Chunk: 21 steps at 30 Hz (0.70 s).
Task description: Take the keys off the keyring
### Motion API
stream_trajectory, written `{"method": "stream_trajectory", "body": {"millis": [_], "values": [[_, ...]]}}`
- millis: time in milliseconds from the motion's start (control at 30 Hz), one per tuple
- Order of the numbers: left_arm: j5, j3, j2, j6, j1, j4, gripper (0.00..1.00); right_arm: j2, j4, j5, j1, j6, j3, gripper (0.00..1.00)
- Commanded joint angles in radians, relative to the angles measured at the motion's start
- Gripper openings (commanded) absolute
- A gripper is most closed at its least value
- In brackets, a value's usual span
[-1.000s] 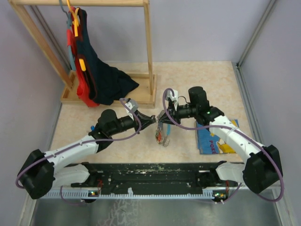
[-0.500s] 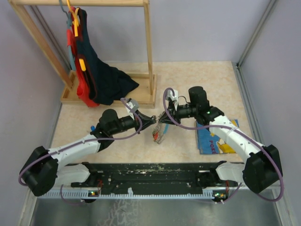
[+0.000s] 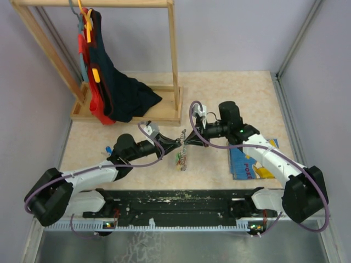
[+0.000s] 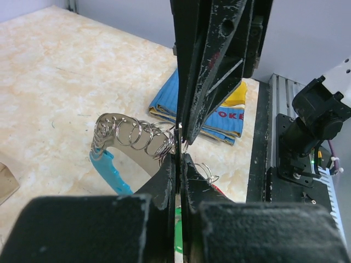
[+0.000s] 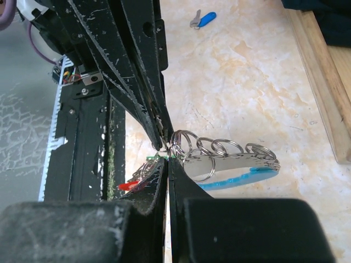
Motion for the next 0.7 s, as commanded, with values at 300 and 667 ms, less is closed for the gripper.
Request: {"method": "stream_trajectory", "body": {"millis": [300,667], "values": [[-0.015,-0.11,0.015,-0.014,0.008,0.315,0.0,0.01,0.085,-0.023,-0.006,0.016,0.001,0.0],[0.001,0.007,-0.106,-0.015,0.014,0.094,0.0,0.04,-0.001,-0.041,0.036,-0.089,0.018,0.0]]}}
